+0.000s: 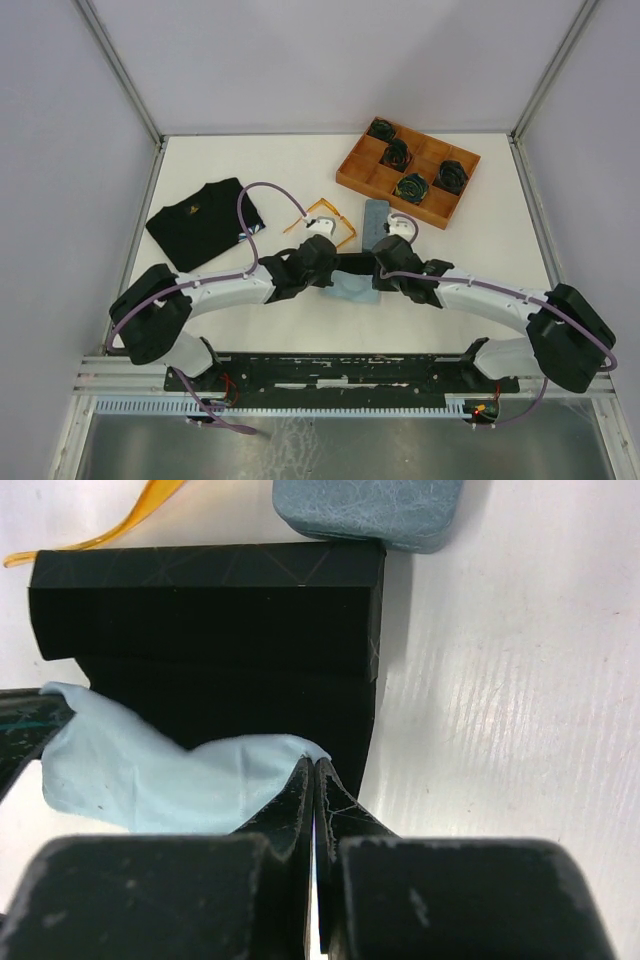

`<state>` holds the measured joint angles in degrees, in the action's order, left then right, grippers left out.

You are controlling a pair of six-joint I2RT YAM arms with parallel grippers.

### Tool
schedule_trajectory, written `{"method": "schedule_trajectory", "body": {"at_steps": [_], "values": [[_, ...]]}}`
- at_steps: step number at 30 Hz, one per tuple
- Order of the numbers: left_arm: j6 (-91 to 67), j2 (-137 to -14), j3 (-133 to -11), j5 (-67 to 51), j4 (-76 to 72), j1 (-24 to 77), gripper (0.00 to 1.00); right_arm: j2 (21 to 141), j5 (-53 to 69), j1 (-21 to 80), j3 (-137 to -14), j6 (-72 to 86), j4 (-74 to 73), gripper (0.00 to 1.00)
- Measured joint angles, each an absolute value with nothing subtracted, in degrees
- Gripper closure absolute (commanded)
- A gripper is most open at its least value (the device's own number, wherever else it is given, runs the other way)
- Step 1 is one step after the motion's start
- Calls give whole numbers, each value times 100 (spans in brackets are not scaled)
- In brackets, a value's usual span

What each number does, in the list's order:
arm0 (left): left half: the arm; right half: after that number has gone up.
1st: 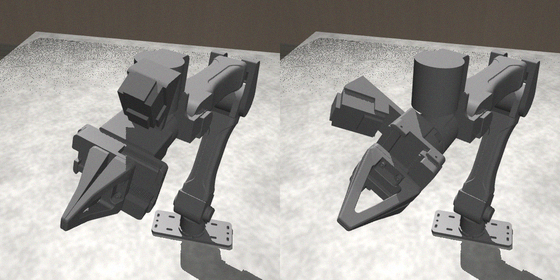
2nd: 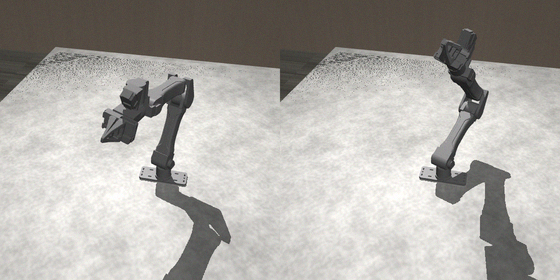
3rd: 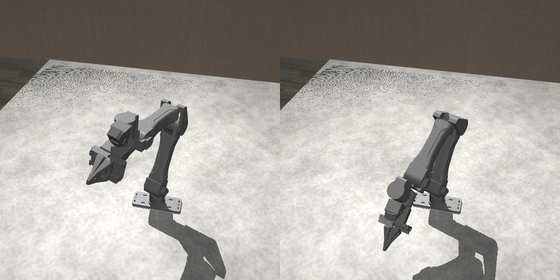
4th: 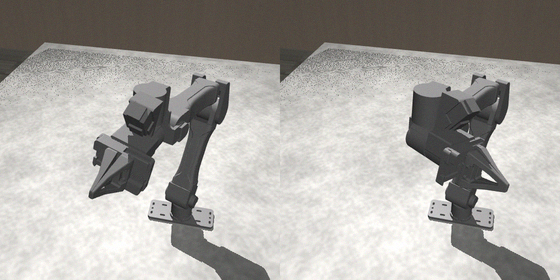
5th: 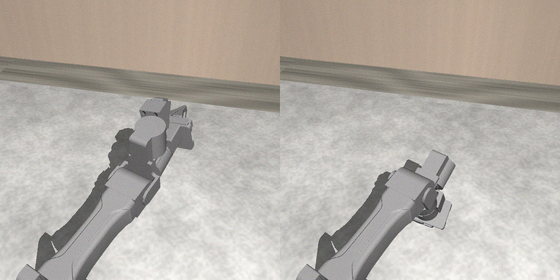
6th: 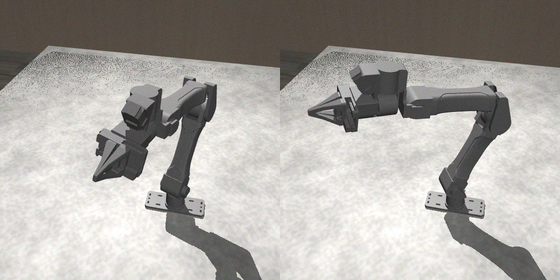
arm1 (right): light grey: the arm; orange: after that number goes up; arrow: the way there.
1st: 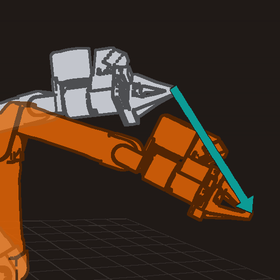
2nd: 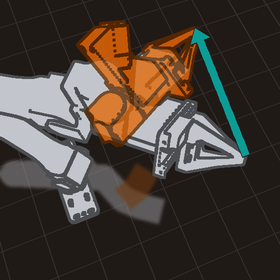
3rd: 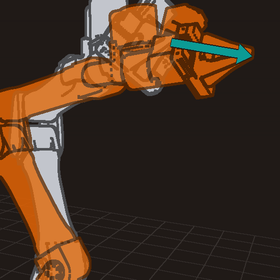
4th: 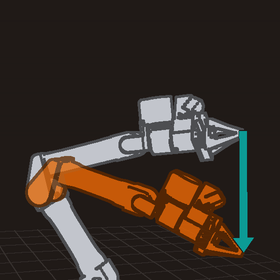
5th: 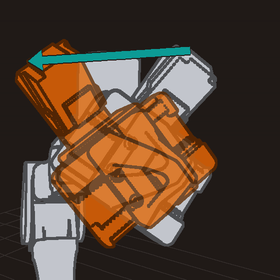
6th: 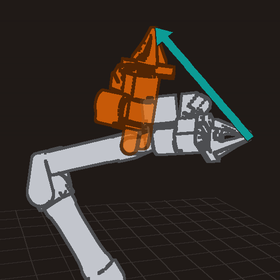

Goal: Organize the sunglasses
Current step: Place the glasses cleaning cloth in the sunglasses case.

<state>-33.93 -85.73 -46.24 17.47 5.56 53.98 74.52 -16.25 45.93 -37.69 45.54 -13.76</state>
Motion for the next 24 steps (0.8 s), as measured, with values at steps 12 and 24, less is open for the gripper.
{"method": "schedule_trajectory", "body": {"at_steps": [12,24], "values": [[-3262,-8783,-4624,2008,556,5181,97,8075,-1374,4386,-4066,4370,-1249,100],[-3256,-9118,-4624,2014,419,5144,97,8420,-1385,4300,-4263,4165,-1164,100]]}}
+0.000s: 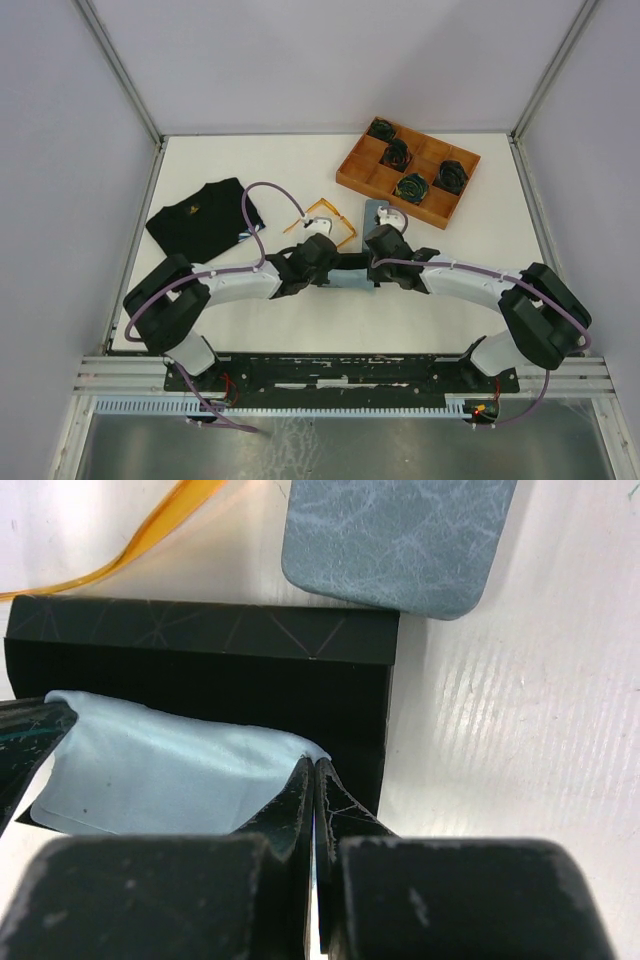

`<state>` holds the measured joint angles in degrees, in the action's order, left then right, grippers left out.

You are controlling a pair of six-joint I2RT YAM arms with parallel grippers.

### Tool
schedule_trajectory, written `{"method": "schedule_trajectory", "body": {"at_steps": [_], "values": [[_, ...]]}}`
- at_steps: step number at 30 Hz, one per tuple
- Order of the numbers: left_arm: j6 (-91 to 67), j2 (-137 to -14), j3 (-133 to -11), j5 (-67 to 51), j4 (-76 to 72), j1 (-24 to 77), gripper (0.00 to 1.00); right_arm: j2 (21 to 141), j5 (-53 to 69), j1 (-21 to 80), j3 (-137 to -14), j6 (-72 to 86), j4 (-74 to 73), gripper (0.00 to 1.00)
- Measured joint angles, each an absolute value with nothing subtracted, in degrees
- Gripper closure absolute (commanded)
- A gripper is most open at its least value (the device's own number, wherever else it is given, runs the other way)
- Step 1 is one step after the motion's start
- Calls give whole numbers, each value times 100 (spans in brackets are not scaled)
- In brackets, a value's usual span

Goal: Organize the sunglasses
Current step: Place the glasses cleaning cloth in the sunglasses case.

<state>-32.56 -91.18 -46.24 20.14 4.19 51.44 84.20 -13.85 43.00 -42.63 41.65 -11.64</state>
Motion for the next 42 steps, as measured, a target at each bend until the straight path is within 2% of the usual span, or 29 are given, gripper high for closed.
{"method": "schedule_trajectory", "body": {"at_steps": [42], "values": [[-3177,-9511,-4893,2235,237,4978,97,8759,-1852,4169,-4294,3959,-622,100]]}}
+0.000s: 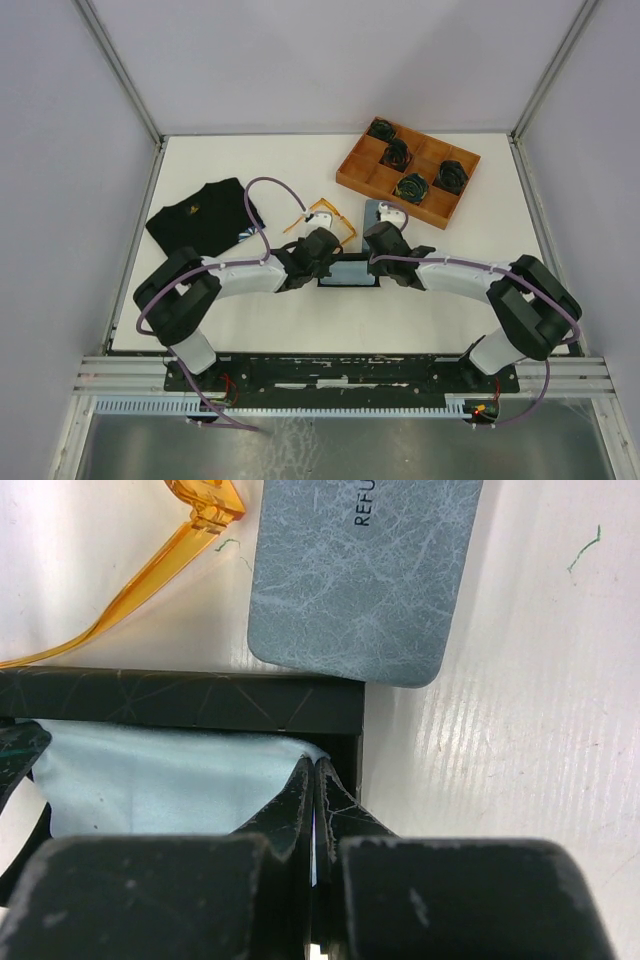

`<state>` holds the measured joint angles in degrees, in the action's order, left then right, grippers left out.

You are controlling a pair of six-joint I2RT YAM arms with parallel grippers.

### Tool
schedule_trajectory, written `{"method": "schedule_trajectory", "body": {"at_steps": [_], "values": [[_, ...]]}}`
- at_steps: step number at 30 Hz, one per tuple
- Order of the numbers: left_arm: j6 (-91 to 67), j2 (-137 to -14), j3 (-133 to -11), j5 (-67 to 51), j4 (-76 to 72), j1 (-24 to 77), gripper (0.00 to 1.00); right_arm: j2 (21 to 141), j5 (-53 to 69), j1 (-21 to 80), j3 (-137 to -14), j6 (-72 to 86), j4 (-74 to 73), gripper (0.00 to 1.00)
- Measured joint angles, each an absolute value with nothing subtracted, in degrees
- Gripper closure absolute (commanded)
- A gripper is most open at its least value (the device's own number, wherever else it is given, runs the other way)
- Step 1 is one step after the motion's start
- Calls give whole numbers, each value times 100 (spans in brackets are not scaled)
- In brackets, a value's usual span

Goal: Organize the sunglasses
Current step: Place the glasses cleaning cloth in the sunglasses case.

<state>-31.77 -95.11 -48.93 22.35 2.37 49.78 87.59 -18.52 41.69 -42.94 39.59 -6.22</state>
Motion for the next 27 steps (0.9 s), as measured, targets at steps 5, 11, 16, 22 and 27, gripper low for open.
{"method": "schedule_trajectory", "body": {"at_steps": [5,11,16,22,27], "values": [[-3148,-9537,-4912,2228,231,4958,97,8823,-1852,4145,-4296,3957,-600,100],[-3146,-9544,-4917,2231,200,4945,97,8842,-1850,4108,-4309,3957,-593,100],[-3146,-9618,-4976,2231,202,4919,97,8932,-1848,4075,-4351,3953,-565,100],[-3146,-9688,-5026,2233,204,4893,97,9019,-1828,4045,-4403,3922,-554,94],[-3146,-9703,-5057,2231,252,4893,95,9024,-1811,4042,-4403,3911,-537,82]]}}
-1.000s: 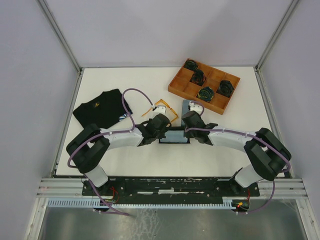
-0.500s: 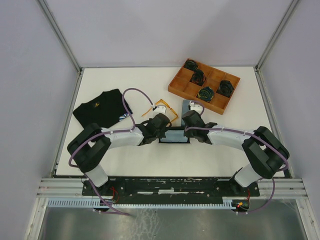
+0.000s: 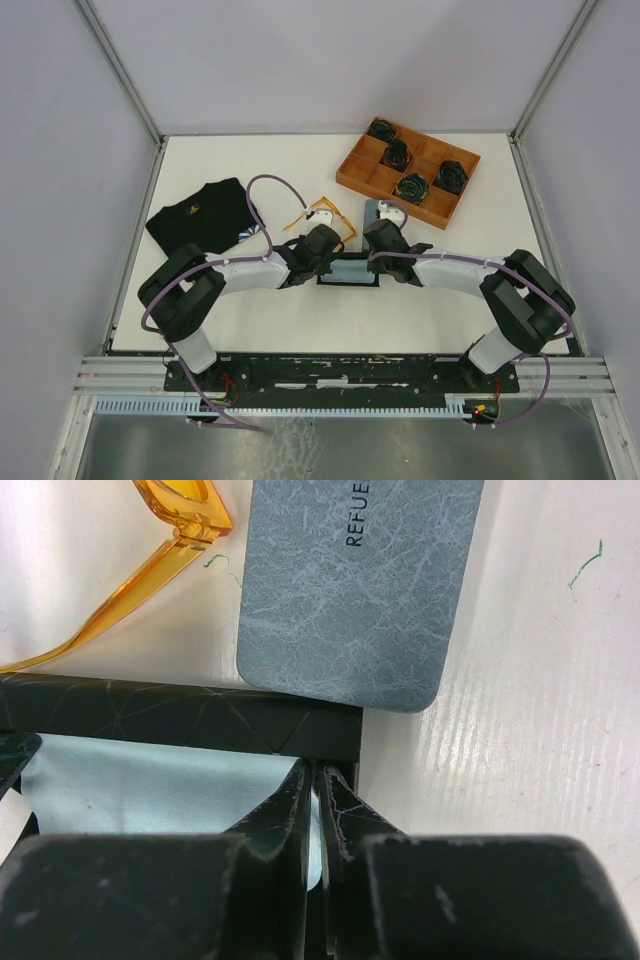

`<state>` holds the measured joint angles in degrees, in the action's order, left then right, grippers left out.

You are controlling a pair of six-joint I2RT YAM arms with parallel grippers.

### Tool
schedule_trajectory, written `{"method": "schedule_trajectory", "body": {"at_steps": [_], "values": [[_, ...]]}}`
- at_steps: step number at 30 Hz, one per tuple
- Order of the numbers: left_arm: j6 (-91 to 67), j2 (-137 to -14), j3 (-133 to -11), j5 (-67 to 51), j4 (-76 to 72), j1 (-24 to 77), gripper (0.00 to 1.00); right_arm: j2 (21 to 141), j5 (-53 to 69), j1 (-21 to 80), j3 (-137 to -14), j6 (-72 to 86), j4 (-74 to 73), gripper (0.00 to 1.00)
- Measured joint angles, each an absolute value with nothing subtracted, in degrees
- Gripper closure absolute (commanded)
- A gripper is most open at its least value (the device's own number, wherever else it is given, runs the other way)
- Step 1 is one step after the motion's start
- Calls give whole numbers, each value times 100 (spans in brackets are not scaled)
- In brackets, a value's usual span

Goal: Organize the sunglasses
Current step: Place the glasses cleaning cloth in the sunglasses case.

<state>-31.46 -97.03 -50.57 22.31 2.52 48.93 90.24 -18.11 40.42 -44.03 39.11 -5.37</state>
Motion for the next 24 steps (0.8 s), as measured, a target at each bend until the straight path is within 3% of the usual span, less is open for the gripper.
{"method": "schedule_trajectory", "body": {"at_steps": [7,18,24], "values": [[-3142,-9703,-5074,2215,285,4893,81,9021,-1693,4045,-4403,3929,-469,64],[-3142,-9647,-5092,2084,329,4895,55,8678,-1623,4045,-4403,3955,-552,58],[-3144,-9393,-5092,2095,598,4886,51,8130,-1629,4032,-4401,3959,-788,56]]}}
